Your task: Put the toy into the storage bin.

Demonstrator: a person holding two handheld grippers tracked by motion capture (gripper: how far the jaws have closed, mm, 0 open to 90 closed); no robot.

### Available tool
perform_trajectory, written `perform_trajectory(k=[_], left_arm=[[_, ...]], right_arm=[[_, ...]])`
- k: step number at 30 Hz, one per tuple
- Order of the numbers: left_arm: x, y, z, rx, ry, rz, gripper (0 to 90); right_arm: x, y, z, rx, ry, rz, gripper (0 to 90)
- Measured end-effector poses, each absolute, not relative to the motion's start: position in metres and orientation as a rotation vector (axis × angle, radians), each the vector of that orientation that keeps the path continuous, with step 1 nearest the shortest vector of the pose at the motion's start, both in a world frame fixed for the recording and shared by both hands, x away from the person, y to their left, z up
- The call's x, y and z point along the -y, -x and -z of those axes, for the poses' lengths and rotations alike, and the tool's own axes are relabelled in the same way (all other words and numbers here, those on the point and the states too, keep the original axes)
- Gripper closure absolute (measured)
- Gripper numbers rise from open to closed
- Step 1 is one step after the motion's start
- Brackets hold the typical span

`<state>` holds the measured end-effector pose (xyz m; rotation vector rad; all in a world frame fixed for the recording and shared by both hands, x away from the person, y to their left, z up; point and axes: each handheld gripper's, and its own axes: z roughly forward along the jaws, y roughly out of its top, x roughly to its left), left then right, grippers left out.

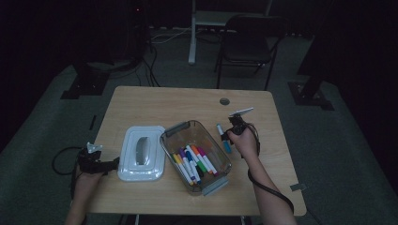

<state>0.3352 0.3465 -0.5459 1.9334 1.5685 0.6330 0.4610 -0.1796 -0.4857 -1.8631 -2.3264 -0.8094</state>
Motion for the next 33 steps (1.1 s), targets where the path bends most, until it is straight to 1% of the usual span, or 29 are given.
perform_trajectory(k=[7, 16, 24, 33], left_arm=[[-0.346, -0.335, 0.546, -1.568, -1.933, -0.633, 0.4], [-0.346, -0.335, 0.546, -1.568, -1.934, -0.633, 0.4], [-0.346, -0.335, 0.546, -1.567, -1.933, -0.635, 0.4], [-0.346, -0.335, 0.546, -1.567, -1.932, -0.634, 0.4]], right_arm=[[0.188, -0.449, 0.456, 2.310, 1.822, 0.920, 76.9], [0.186, -0.432, 0.416, 2.322, 1.735, 1.069, 76.9], [0.171, -0.414, 0.387, 2.353, 1.610, 1.164, 76.9], [0.149, -0.392, 0.366, 2.376, 1.451, 1.215, 76.9]])
